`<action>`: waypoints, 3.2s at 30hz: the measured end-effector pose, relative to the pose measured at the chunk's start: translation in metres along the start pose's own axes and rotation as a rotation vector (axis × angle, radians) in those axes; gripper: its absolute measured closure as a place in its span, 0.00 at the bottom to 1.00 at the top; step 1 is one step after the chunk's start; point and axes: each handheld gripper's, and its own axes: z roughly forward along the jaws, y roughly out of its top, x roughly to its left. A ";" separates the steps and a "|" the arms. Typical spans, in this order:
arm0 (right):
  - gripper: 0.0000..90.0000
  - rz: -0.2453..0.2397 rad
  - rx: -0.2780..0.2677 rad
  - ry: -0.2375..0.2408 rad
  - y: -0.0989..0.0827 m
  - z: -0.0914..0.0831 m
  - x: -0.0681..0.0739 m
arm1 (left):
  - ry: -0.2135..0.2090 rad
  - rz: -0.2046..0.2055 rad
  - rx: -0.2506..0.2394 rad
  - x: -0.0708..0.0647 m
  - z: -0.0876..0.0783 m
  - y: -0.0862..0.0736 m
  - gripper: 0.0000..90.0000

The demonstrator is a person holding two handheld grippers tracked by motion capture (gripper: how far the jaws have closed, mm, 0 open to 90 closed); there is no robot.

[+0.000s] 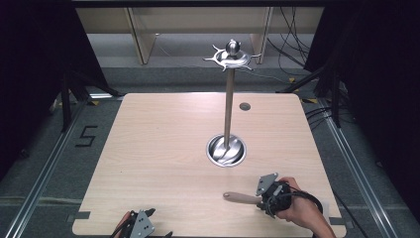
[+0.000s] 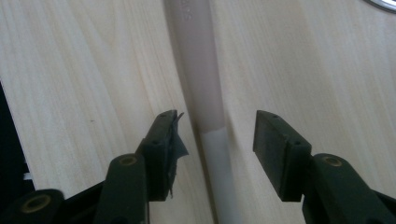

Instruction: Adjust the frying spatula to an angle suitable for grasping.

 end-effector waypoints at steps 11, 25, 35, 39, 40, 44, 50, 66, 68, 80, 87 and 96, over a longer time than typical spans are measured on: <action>0.70 -0.042 0.063 0.034 0.010 0.008 -0.002 | 0.003 0.000 -0.003 0.000 0.000 0.000 0.17; 0.80 -0.084 0.110 0.058 0.014 0.013 -0.008 | -0.016 -0.015 -0.006 -0.001 0.000 0.000 0.17; 0.82 -0.083 0.182 0.081 0.023 0.014 -0.011 | -0.018 -0.009 -0.006 -0.001 0.000 0.000 0.17; 0.83 -0.131 0.202 0.085 0.027 0.016 -0.013 | -0.020 -0.001 0.005 0.000 -0.001 0.001 0.17; 0.83 -0.131 0.202 0.085 0.027 0.016 -0.013 | -0.020 -0.001 0.005 0.000 -0.001 0.001 0.17; 0.83 -0.118 0.212 0.072 0.028 0.015 -0.010 | -0.019 -0.003 0.004 -0.001 -0.001 0.001 0.17; 0.83 -0.135 0.183 0.074 0.026 0.015 -0.011 | -0.009 0.003 -0.013 0.000 0.000 0.000 0.17; 0.84 0.030 -0.116 -0.024 0.001 -0.041 -0.028 | -0.017 -0.007 0.001 0.000 -0.001 0.001 0.17; 0.84 0.073 -0.151 -0.055 -0.003 -0.048 -0.029 | -0.017 -0.009 0.003 -0.001 -0.002 0.001 0.17; 0.84 0.090 -0.272 -0.110 -0.013 -0.075 -0.032 | -0.006 0.011 -0.006 0.002 -0.002 0.000 0.17; 0.84 0.125 -0.359 -0.128 -0.017 -0.086 -0.032 | -0.005 0.006 -0.008 0.002 -0.002 0.000 0.17; 0.84 0.136 -0.437 -0.120 -0.020 -0.103 -0.034 | -0.007 -0.022 -0.019 0.001 0.000 -0.001 0.17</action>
